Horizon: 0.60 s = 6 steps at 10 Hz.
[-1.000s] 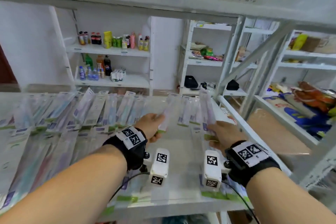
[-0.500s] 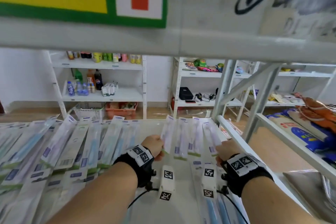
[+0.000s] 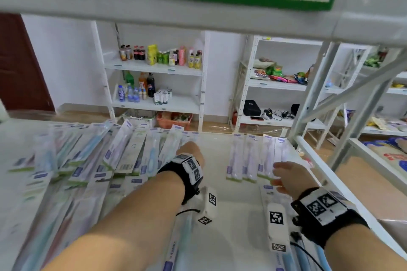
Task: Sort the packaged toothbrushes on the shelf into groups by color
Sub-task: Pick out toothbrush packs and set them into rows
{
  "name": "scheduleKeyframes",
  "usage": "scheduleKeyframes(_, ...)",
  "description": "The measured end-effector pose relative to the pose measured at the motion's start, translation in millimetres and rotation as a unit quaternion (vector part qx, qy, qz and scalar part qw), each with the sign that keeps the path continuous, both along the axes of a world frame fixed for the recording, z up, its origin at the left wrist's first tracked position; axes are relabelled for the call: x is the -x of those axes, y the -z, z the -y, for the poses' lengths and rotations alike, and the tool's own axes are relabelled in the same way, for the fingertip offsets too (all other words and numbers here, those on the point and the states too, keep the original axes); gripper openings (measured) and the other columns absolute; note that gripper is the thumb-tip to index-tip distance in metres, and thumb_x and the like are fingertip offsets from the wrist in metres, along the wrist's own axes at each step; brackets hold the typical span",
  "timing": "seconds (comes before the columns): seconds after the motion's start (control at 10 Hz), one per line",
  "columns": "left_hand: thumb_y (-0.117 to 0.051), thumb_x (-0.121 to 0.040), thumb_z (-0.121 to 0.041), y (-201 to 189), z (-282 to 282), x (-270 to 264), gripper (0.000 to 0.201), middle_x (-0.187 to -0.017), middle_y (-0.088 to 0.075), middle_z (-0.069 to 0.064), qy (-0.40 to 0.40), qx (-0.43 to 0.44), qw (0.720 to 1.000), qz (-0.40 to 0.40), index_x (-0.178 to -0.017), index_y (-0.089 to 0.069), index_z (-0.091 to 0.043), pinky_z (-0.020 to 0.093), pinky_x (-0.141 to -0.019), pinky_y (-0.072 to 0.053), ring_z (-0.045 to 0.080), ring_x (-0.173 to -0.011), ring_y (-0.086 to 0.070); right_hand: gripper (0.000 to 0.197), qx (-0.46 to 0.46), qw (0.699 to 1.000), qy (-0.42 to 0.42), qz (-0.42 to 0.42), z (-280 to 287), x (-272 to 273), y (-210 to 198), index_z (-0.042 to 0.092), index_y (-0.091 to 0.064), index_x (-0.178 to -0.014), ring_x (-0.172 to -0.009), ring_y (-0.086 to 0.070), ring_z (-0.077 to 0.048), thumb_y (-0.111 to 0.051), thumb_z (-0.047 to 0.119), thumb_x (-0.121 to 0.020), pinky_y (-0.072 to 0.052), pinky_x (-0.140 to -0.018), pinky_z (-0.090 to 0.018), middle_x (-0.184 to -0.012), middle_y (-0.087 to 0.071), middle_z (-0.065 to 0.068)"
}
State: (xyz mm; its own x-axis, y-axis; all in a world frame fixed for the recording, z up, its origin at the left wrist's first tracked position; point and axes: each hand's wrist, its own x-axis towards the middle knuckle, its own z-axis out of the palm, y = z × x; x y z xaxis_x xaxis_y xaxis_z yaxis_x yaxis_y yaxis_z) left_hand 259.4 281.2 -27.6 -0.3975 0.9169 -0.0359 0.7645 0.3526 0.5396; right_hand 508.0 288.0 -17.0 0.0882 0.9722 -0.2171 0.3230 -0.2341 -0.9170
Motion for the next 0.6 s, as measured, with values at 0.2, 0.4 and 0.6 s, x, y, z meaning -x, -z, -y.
scheduleKeyframes(0.2,-0.052,-0.091,-0.021,14,19,24,0.032,-0.118,-0.063,0.012,-0.001,0.072,0.993,-0.097,-0.117,-0.062,-0.007,0.033,-0.085,-0.050,0.028,-0.107,-0.062,0.014,0.003,0.994,-0.109,0.009,19,32,0,0.013,-0.062,-0.101,-0.063,-0.064,-0.017,-0.054,0.010,-0.090,-0.048,-0.053,-0.026,-0.092,-0.067,-0.007)
scheduleKeyframes(0.4,-0.054,-0.089,-0.020,23,10,28,0.034,-0.123,-0.060,0.008,0.056,0.095,0.988,-0.105,-0.122,-0.059,-0.012,0.030,-0.089,-0.048,0.024,-0.111,-0.059,0.015,0.013,0.986,-0.164,0.027,22,61,0,0.011,-0.060,-0.103,-0.061,-0.062,-0.014,-0.053,0.011,-0.091,-0.046,-0.052,-0.024,-0.088,-0.065,-0.006)
scheduleKeyframes(0.6,-0.067,-0.079,-0.028,28,-9,27,0.040,-0.114,-0.065,0.009,0.030,0.099,0.988,-0.114,-0.113,-0.062,-0.009,0.030,-0.081,-0.050,0.025,-0.104,-0.063,0.013,0.009,0.984,-0.173,0.043,16,70,7,0.011,-0.061,-0.101,-0.055,-0.061,-0.011,-0.053,0.009,-0.090,-0.044,-0.047,-0.021,-0.082,-0.064,-0.001)
